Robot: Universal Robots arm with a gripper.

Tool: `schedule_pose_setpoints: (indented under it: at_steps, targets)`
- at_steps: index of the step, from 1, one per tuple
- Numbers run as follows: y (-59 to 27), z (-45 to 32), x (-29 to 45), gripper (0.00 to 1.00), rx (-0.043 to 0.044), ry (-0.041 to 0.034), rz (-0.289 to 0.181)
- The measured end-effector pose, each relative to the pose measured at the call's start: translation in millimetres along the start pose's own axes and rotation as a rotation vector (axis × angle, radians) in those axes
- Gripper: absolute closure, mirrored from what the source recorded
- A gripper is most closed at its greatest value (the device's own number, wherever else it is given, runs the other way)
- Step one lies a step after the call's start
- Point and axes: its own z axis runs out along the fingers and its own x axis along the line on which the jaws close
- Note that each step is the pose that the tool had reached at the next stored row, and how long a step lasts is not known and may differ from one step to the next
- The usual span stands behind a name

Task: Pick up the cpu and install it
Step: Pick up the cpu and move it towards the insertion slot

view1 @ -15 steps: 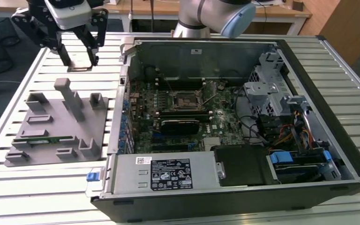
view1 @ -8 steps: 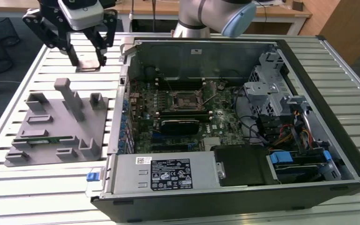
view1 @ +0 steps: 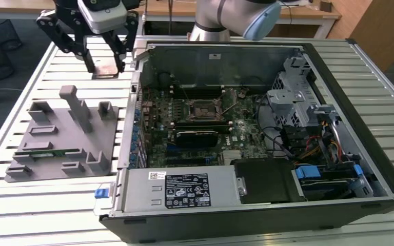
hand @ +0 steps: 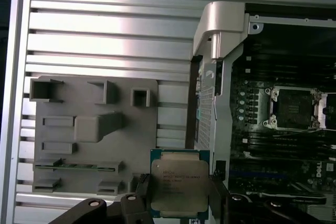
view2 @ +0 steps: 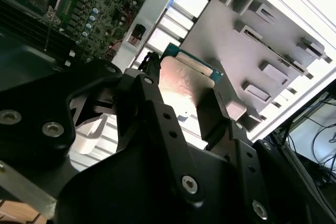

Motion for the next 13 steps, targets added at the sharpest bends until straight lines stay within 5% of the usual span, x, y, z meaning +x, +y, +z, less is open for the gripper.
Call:
schedule_pose_setpoints:
  at_steps: [13]
  targets:
    - [-1.6,1.3,-30.3,0.47,0.0001,0.0,0.0]
